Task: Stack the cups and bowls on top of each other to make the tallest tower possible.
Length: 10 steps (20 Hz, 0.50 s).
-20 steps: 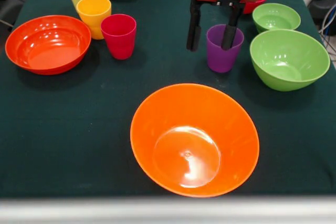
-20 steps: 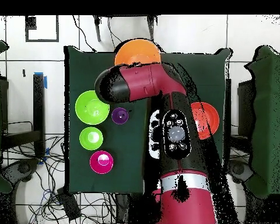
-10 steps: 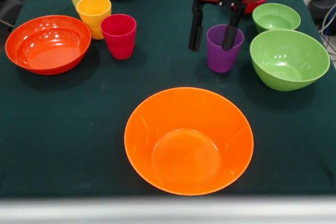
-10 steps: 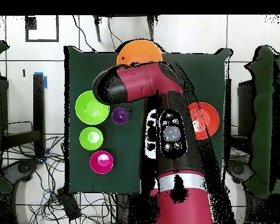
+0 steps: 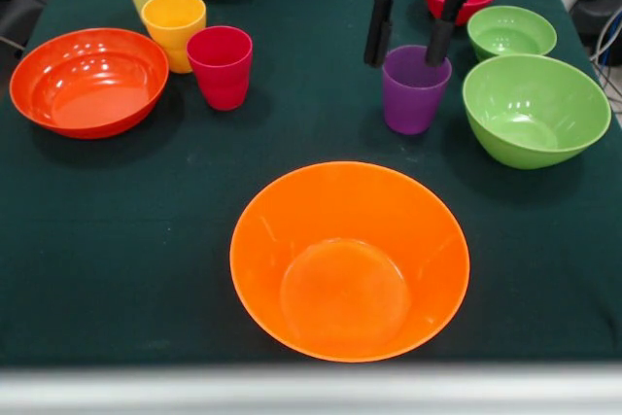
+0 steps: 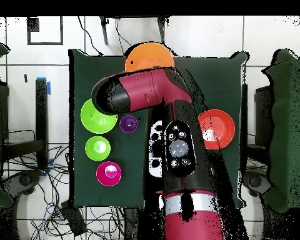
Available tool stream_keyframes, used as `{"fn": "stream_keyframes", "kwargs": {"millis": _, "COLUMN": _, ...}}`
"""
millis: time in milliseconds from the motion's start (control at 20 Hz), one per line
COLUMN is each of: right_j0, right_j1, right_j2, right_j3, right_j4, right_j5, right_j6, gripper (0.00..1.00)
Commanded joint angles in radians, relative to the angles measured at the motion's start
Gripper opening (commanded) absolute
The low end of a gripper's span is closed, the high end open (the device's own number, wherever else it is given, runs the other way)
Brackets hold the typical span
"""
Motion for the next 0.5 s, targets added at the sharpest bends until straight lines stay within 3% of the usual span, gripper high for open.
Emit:
{"fn": "stream_keyframes", "kwargs": {"millis": 50, "right_j0": -0.028, "right_j1": -0.114, "right_j2": 0.062, "right_j3": 0.215, "right_j4": 0.047, "right_j5": 0.202, "right_j6": -0.135, "gripper": 1.00}}
{"fn": "stream_keyframes", "kwargs": {"millis": 500, "right_j0": -0.063, "right_j1": -0.087, "right_j2": 0.088, "right_j3": 0.328, "right_j4": 0.051, "right_j5": 0.042, "right_j6": -0.053, "gripper": 1.00}}
